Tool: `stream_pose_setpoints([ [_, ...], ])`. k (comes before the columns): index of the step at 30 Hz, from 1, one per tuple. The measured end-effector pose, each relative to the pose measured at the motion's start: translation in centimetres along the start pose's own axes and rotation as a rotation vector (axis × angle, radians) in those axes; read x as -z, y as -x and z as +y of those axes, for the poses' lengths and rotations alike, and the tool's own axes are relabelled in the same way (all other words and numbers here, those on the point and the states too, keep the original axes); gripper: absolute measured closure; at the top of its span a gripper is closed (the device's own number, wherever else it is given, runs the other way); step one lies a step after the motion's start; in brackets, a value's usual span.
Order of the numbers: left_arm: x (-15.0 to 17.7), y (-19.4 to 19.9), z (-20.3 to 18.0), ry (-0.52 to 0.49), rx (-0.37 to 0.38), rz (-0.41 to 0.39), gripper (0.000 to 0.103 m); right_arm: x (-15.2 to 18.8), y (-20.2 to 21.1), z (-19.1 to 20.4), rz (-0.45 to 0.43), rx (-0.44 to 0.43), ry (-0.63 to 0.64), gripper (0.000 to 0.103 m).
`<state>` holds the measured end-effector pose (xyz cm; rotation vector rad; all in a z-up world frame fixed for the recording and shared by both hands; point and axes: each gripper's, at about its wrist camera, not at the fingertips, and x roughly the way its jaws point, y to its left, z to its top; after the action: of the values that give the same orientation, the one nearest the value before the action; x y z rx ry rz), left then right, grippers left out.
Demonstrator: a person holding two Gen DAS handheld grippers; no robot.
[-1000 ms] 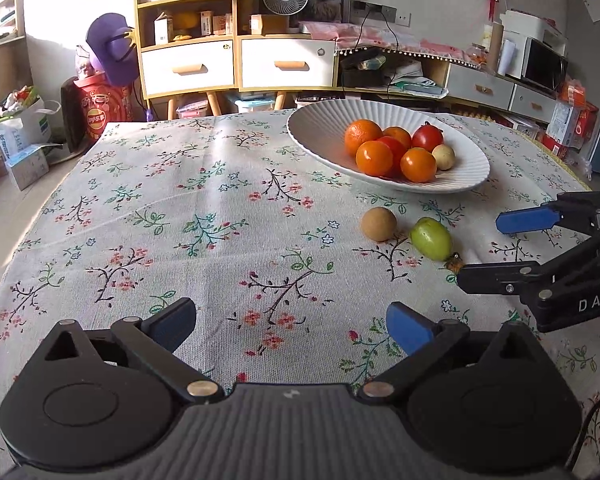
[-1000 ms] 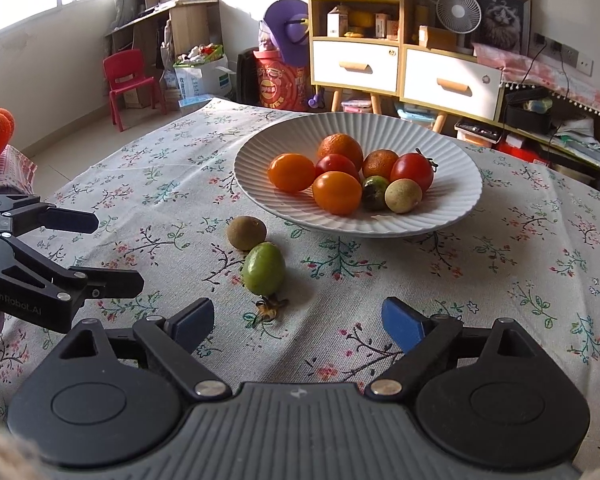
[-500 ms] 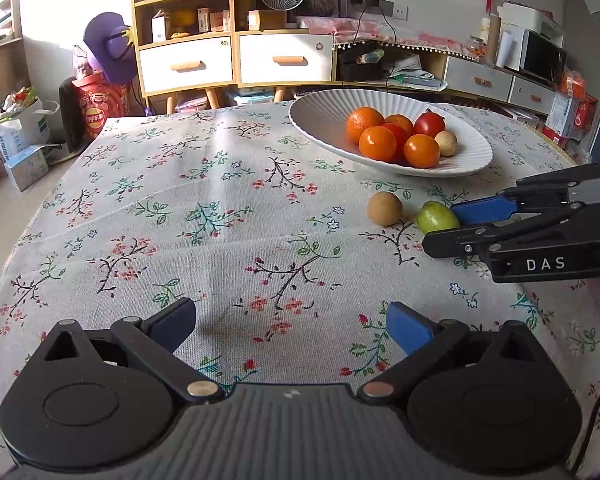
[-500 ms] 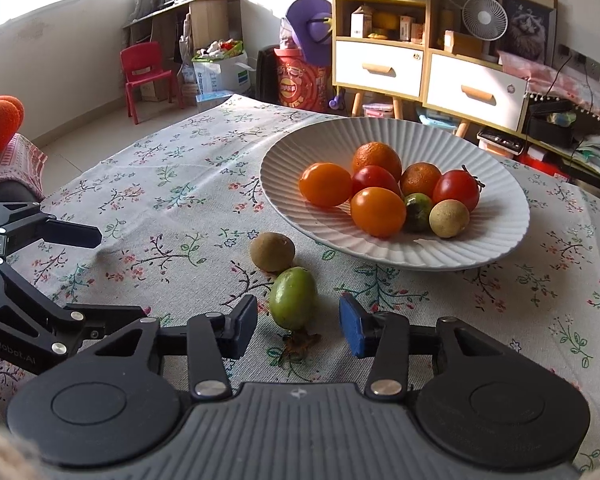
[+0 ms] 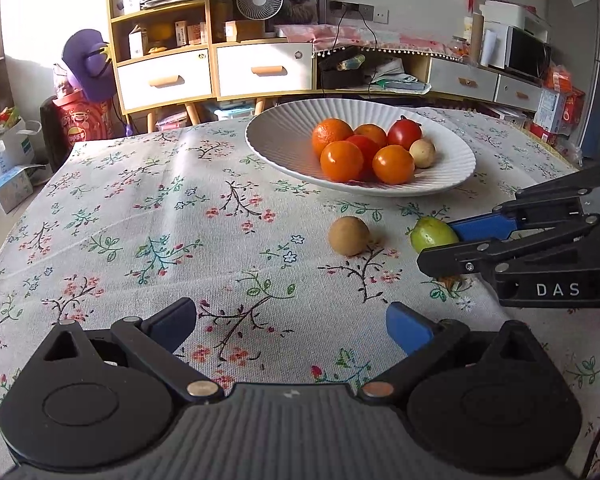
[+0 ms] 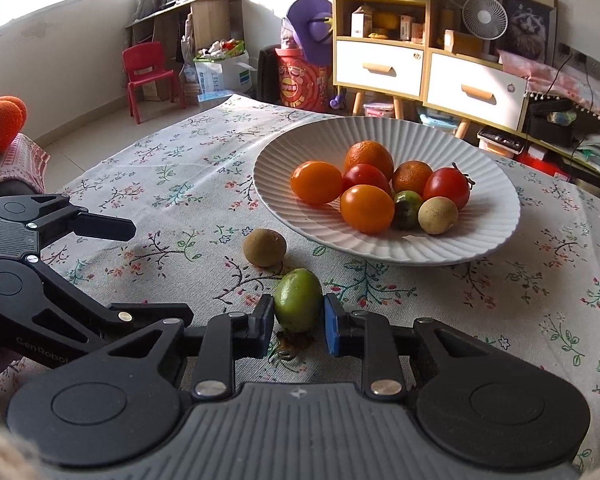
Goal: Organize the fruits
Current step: 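Grasp the green tomato with the right tool while the left tool grasps the brown kiwi, then lower the kiwi and green tomato into the white bowl and open both tools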
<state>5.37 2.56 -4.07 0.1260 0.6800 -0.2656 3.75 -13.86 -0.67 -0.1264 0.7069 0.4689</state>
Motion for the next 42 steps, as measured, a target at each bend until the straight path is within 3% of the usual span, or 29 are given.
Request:
stream_pose_setpoints([
  [7,-0.9,-1.1,-1.6,-0.013,-0.002,-0.01,0.007,0.4,0.7,-1.0,-0.009,0.02,-0.018,0.079],
  [10,-1.4,-1.7,-2.1,-0.011,0.004,-0.012,0.013,0.6,0.8,-1.3,-0.008,0.026,-0.026,0.079],
  [22,-2.7,-2.8,-3.4,-0.011,0.04,-0.021,0.042,0.8,1.5,-2.5,-0.014,0.038,-0.046,0.079],
  [28,-2.9,-2.7,-3.8,-0.015,0.02,-0.03,0.06,1.0,1.6,-2.7,-0.014,0.041,-0.049,0.079],
  [30,-2.9,-2.7,-3.6,-0.017,0.018,-0.029,0.072,1.1,1.7,-2.7,-0.014,0.041,-0.049,0.079],
  [32,-2.9,-2.7,-3.5,-0.017,0.02,-0.026,0.077,1.1,1.8,-2.7,-0.015,0.041,-0.048,0.079],
  [42,-2.6,-2.0,-3.5,-0.037,0.045,-0.011,0.078,1.1,2.1,-2.8,-0.017,0.042,-0.048,0.079],
])
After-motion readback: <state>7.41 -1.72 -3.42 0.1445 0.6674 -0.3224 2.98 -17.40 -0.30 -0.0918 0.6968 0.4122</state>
